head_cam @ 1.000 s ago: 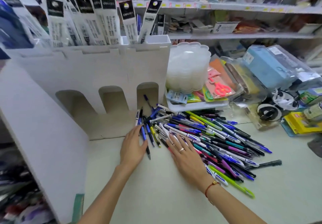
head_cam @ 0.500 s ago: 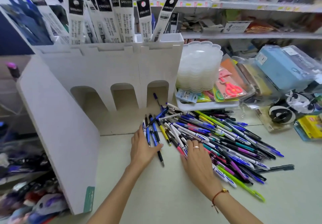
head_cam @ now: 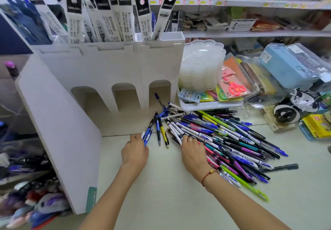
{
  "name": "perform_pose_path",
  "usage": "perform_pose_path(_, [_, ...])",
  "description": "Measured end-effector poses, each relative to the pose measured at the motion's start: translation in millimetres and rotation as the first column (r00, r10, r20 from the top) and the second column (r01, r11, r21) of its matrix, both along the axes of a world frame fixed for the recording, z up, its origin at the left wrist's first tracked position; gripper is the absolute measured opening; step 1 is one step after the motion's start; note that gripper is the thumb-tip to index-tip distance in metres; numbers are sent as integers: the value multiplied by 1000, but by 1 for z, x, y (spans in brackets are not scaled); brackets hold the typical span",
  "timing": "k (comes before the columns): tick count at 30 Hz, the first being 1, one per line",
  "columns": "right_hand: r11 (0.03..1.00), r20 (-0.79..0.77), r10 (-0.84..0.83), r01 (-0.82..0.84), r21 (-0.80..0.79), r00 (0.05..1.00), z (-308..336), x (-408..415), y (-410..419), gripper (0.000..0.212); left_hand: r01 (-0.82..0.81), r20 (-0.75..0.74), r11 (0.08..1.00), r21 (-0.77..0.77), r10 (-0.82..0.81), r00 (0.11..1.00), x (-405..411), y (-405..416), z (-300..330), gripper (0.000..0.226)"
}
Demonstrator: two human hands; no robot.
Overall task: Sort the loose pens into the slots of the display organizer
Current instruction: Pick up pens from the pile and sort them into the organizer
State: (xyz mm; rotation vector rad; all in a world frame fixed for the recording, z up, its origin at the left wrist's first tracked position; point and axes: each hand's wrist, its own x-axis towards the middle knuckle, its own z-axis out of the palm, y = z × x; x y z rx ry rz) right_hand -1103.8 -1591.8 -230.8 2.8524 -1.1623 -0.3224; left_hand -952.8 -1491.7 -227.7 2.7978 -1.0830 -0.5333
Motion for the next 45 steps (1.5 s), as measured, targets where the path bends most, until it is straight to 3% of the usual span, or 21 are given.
perform_pose_path(4, [979, 59, -49, 36, 203, 997, 12, -6, -10, 27, 42, 2, 985, 166, -43, 999, 7, 3, 5, 34])
perform_pose_path(9, [853, 285, -272, 94, 513, 919, 23, -11, -23, 12, -26, -232, 981, 193, 72, 970, 12, 14, 10, 30])
perform_pose_path(12, [748, 428, -453, 72, 659, 782, 39, -10, -25, 11, -133, -410, 979, 153, 185, 893, 13, 21, 9, 23])
perform_pose_path(14, [642, 473, -614, 51, 765, 633, 53, -8, -26, 9, -311, -615, 949, 45, 272, 740, 11, 23, 8, 19])
perform_pose_path(17, [308, 305, -892, -43, 950, 333, 69, -2, -27, 15, -497, -787, 865, -66, 261, 560, 10, 23, 18, 25])
perform_pose_path(19, [84, 111, -972, -134, 987, 206, 73, 4, -25, 19, -583, -858, 805, -110, 220, 465, 8, 24, 28, 20])
perform_pose_path(22, [-97, -61, -986, -240, 966, 152, 73, 12, -18, 17, -637, -945, 765, -100, 128, 302, 0, 30, 50, 7])
perform_pose_path(26, [-224, -187, -970, -277, 935, 154, 73, 21, -2, 17, -679, -980, 734, -7, 129, 150, -6, 41, 55, 19])
perform_pose_path(31, [-289, -224, -937, -236, 928, 267, 71, 24, 20, 11, -719, -999, 695, -4, -30, -24, -11, 66, 71, 12])
perform_pose_path(36, [-293, -186, -939, -392, 872, 288, 78, 36, 29, 13, -715, -984, 697, -63, -164, -73, -15, 83, 98, 13])
perform_pose_path(41, [-129, -2, -969, -500, 857, 247, 107, 49, 42, 19, -613, -991, 779, -129, -118, 59, -9, 100, 121, 10])
perform_pose_path(45, [118, 228, -931, -354, 928, 287, 135, 56, 56, 33, -472, -985, 866, -165, -120, 123, -1, 117, 139, 13])
